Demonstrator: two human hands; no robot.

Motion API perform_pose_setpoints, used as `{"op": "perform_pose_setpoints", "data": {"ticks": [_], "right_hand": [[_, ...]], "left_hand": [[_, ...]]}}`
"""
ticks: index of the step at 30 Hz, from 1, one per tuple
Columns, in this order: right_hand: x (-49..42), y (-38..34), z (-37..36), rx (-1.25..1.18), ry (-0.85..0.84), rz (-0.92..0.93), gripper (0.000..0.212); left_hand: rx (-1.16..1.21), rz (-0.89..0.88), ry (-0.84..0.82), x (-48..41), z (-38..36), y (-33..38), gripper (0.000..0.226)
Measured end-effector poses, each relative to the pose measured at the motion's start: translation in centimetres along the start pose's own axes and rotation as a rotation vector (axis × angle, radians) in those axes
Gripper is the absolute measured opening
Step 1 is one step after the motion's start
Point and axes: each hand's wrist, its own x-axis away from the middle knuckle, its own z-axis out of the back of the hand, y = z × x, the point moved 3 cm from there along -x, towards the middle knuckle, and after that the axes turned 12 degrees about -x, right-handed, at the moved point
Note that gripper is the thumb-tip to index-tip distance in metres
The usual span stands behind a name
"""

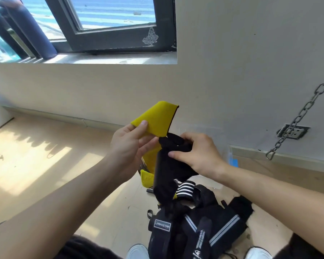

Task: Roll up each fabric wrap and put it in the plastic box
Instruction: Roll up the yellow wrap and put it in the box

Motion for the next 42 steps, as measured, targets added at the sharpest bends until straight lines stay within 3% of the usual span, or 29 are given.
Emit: {"op": "perform_pose_setpoints", "data": {"ticks": [4,6,10,12,16,18,20,26,30,33,39,42], "right_hand": [[-0.1,0.8,1.4,0.012,-0.084,-0.111,0.038],[-0.1,1.1,2.1,0.026,-0.167,-0.149,0.026],[-0.2,0.5,3.0,0.396,-0.61,-0.173,0.012],[-0.3,0.1,3.5,0.454,-0.708,-0.174,0.018],[-1.5,-1.5,4.5,0.015,-0.285,-0.02,0.03],[-2.0,-1.9,4.8,-0.198,-0.168,-0.004,0.045],[-1.9,-2.2,4.5,-0.32,-0.214,-0.025,0.051],[-0.8,-3.4,3.4,-0.446,-0.23,0.076,0.017],[-0.7,-4.3,3.6,-0.461,-0.173,0.103,0.013],[-0.2,-4.0,3.3,-0.457,-0.155,0.061,0.009],[0.0,-3.6,2.8,-0.489,-0.091,-0.023,0.021],[0.0,-3.6,2.5,-0.502,-0.075,-0.042,0.028]], "left_hand": [[-0.041,-0.047,0.156,-0.8,1.6,0.8,0.012],[-0.082,-0.046,0.173,-1.4,2.5,1.4,0.022],[-0.149,0.007,0.118,-1.6,2.7,1.1,0.035],[-0.156,0.027,0.082,-1.6,2.4,0.9,0.034],[-0.221,0.037,-0.026,-1.5,2.0,0.7,0.035],[-0.259,0.041,-0.065,-1.7,2.0,0.5,0.04],[-0.291,0.048,-0.104,-1.8,2.0,0.3,0.042],[-0.284,0.059,-0.218,-1.7,1.3,0.2,0.039],[-0.645,-0.025,-0.147,-1.7,2.0,0.7,0.042],[-0.702,-0.099,-0.057,-2.1,2.8,0.7,0.045],[-0.738,-0.317,-0.406,-0.8,1.4,1.2,0.049],[-0.879,-0.48,-0.339,-0.5,1.2,0.7,0.041]]}}
